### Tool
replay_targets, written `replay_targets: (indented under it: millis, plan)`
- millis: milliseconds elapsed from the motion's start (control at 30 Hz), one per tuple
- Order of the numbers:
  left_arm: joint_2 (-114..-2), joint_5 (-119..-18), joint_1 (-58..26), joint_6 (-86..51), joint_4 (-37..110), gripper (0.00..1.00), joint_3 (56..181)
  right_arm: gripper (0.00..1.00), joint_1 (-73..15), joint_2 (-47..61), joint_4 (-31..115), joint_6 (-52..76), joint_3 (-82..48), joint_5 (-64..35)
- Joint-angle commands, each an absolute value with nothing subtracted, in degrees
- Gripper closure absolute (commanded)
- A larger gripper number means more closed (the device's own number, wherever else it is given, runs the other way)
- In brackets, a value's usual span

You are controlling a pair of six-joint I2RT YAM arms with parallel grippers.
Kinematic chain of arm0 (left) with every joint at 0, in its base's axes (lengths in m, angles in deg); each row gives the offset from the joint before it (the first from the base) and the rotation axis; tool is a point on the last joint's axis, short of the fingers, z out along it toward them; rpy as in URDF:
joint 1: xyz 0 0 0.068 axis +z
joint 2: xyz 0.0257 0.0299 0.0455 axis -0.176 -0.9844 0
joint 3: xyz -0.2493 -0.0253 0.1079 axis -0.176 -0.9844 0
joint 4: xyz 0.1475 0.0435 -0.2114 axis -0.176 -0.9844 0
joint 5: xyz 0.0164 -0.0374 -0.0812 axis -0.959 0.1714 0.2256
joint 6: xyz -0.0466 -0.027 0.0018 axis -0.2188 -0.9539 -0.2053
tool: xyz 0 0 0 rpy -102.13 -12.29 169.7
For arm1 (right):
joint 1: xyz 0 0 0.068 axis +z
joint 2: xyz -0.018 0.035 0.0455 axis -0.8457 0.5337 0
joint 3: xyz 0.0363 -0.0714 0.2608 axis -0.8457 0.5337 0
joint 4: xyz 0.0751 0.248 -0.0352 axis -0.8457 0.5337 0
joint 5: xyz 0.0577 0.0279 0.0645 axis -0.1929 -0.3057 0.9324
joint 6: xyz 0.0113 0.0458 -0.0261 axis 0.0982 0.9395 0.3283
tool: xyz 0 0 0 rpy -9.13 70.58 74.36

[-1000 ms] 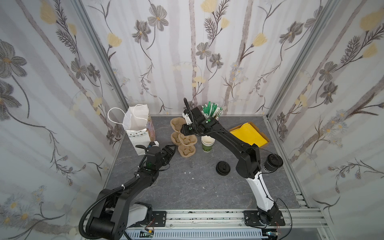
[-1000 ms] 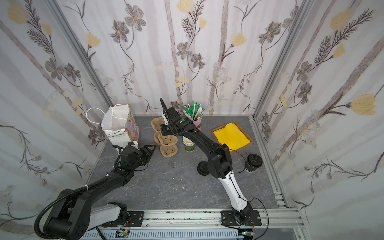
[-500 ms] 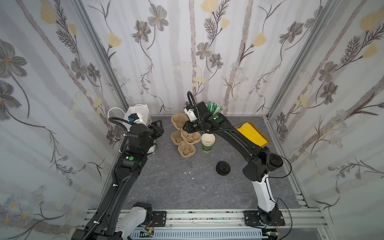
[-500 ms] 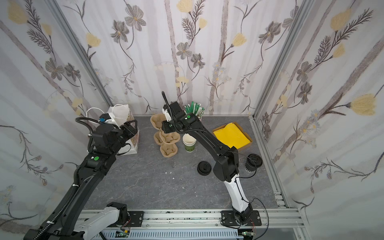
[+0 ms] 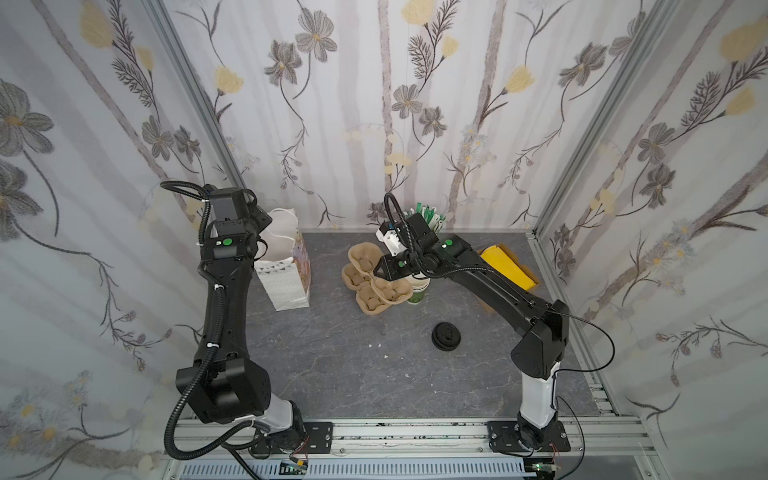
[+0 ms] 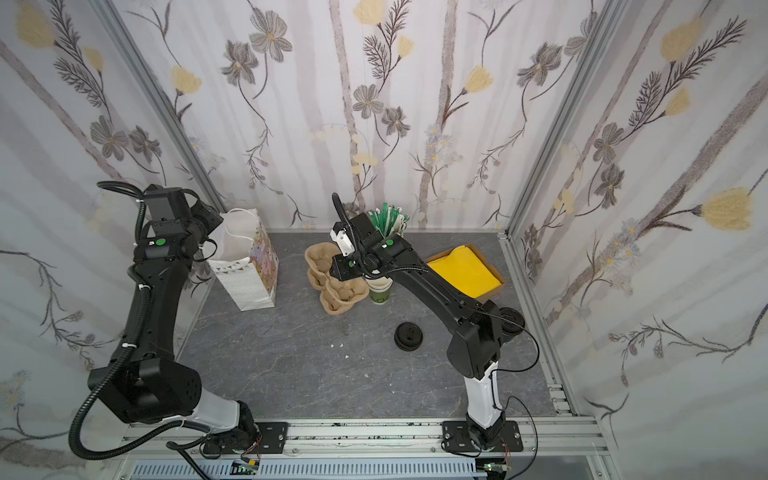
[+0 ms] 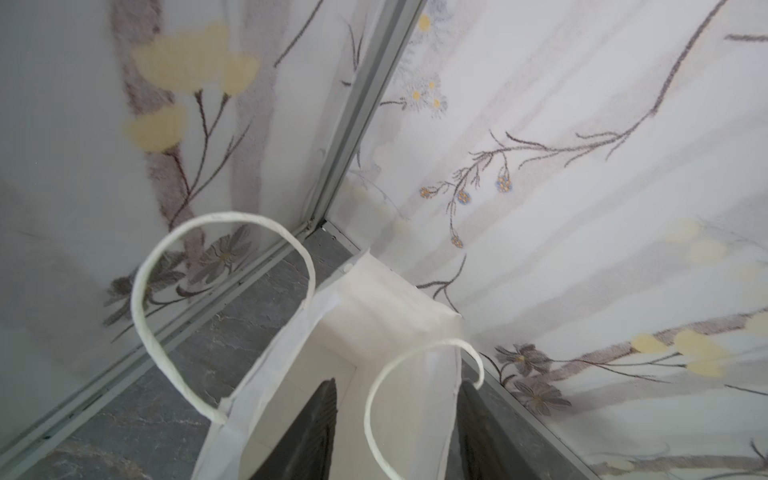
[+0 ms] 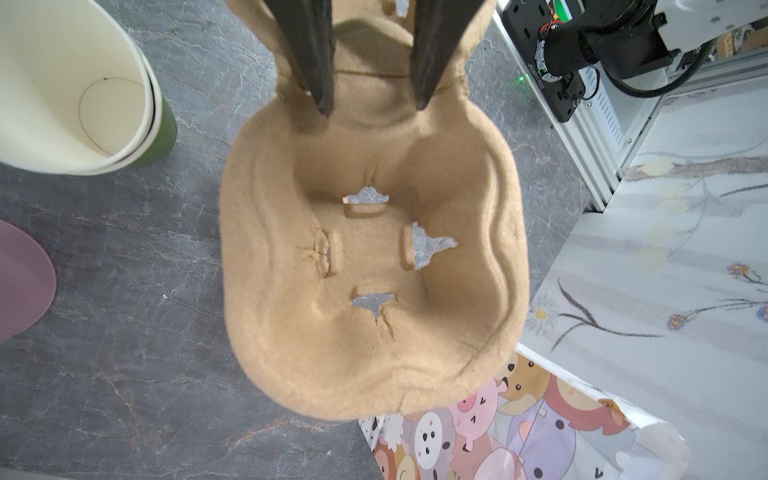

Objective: Pack the takeout coffee
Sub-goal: 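Reach the left gripper to the white bag and grasp its top edge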

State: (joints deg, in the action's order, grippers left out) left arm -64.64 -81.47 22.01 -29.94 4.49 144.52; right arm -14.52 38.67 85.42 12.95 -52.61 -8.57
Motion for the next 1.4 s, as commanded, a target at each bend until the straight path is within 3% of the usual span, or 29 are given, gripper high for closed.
replay_targets:
  millis: [0,200,1067,1367]
  plan:
    - [-67.47,-86.59,24.0,-25.19,-1.6,0.5,148.64,0.76,-14.33,36.6,80.88,13.4,-49.63,-7.18]
    - [-71.74,-83.44,28.04,-20.58,-7.17,0.49,152.54,0.76,-13.65,33.48,78.14,14.5,-44.39,-6.12]
    - [-78.18,-76.13,29.47,-15.31,-11.18,0.49,151.24,0.76,-11.08,33.67,74.81,17.25,-42.65,-5.46]
    - [-76.6,-74.76,29.53,-14.13,-11.12,0.61,148.04,0.76,-11.08,34.54,72.72,17.54,-41.93,-4.43]
